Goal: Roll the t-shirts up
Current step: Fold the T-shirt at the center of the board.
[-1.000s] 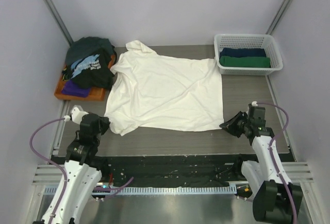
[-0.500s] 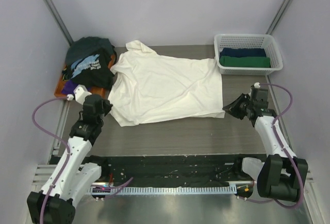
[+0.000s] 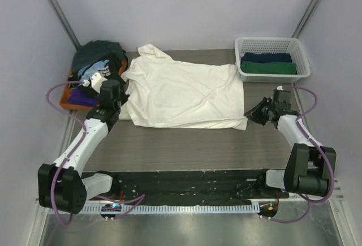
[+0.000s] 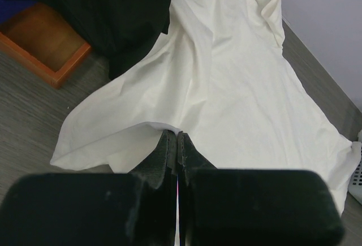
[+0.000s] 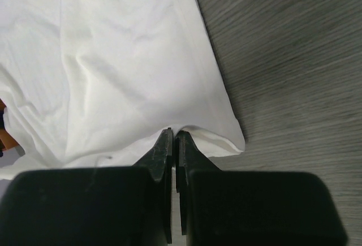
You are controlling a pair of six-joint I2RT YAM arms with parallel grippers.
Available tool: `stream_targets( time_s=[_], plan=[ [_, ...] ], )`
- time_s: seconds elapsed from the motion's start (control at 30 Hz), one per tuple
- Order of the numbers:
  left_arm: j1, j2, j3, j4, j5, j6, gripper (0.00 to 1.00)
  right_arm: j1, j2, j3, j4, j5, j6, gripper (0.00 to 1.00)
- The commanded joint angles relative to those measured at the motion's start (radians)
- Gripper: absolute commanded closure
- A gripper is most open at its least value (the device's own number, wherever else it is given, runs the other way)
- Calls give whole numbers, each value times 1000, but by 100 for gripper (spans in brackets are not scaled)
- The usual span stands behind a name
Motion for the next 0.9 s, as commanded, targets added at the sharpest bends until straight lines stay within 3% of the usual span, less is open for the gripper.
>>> stream_targets(
  time_s=[0.0,0.87],
  plan=[
    [-1,48,57,72,-45,34,100,8,27,65,94,35,37,99],
    [-1,305,301,100,-62,123,100,20,245,196,182,115,76,99]
  ],
)
